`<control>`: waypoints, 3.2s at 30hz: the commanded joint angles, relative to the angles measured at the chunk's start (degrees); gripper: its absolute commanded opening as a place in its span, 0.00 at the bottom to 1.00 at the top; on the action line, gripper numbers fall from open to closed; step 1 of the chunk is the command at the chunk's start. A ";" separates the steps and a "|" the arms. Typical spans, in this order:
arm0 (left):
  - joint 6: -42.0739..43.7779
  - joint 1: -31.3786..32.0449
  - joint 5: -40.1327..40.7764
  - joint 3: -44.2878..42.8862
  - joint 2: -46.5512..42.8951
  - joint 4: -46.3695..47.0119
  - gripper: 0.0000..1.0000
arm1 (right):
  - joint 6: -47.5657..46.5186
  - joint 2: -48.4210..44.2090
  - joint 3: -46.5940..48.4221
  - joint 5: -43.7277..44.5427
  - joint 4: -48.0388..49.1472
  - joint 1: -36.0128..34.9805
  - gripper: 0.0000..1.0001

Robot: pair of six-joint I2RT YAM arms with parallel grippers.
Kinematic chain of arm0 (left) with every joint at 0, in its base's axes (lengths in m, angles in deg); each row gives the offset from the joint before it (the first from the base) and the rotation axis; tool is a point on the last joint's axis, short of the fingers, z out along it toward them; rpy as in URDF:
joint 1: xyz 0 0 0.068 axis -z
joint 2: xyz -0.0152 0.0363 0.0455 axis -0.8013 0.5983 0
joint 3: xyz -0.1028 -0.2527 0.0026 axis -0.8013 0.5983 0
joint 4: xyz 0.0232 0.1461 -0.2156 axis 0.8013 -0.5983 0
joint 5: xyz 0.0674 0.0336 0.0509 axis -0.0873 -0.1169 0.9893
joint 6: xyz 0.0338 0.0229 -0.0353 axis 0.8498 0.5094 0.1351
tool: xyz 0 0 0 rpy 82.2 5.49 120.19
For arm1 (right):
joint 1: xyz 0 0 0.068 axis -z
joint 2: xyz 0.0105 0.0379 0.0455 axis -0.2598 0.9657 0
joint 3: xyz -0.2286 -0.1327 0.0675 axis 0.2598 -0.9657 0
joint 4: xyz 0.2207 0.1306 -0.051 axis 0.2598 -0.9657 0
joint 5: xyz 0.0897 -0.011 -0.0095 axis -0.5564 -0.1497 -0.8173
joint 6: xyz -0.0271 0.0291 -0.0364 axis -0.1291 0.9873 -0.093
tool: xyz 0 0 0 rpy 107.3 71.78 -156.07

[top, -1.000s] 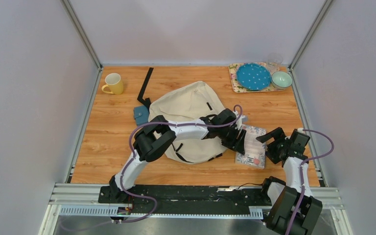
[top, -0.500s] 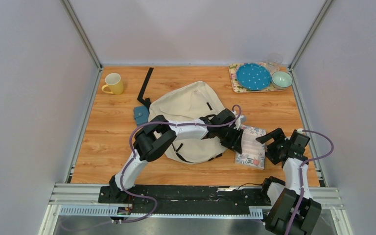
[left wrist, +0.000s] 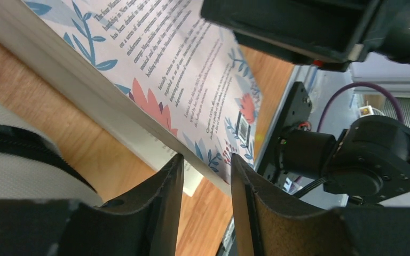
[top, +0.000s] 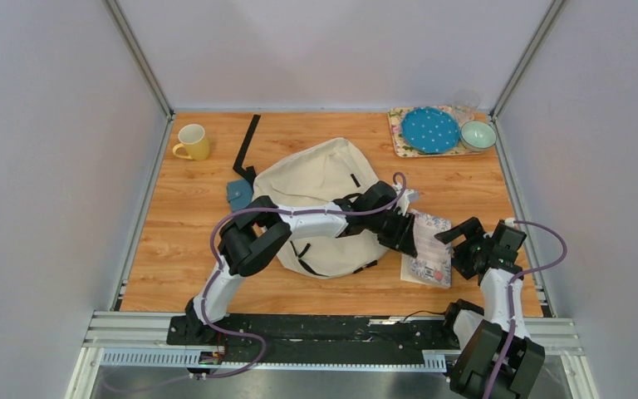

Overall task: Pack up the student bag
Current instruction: Pick up the book from the center of the board.

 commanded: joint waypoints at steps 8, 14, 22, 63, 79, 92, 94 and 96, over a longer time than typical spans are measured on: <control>-3.52 0.48 -3.14 -3.30 -0.41 4.07 0.50 | 0.88 -0.84 -0.90 -5.15 -4.08 -0.56 0.90; -2.02 0.30 -1.99 -3.83 1.61 0.45 0.52 | 0.97 -1.19 -0.90 -5.15 -4.26 -0.56 0.90; -6.24 0.21 -5.86 -4.36 4.34 6.25 0.49 | 0.79 -1.28 -0.90 -5.67 -4.17 -0.56 0.90; 0.00 -5.84 -6.30 1.08 -15.69 12.83 0.00 | -4.83 -8.74 20.62 -3.74 -20.07 -0.29 0.95; -7.91 -11.39 -12.71 18.14 -31.17 34.45 0.00 | 5.09 -13.68 24.07 -33.97 -1.02 -2.13 0.93; -17.83 -12.35 -22.11 23.77 -30.91 55.20 0.00 | 3.87 -8.67 21.95 -33.63 4.27 -8.10 0.93; -20.29 -12.35 -23.78 23.94 -30.21 59.06 0.00 | 4.39 -8.14 21.95 -33.28 5.76 -9.60 0.93; -21.18 -12.36 -24.05 24.12 -29.85 60.13 0.00 | 4.83 -7.35 21.95 -33.01 7.25 -12.32 0.91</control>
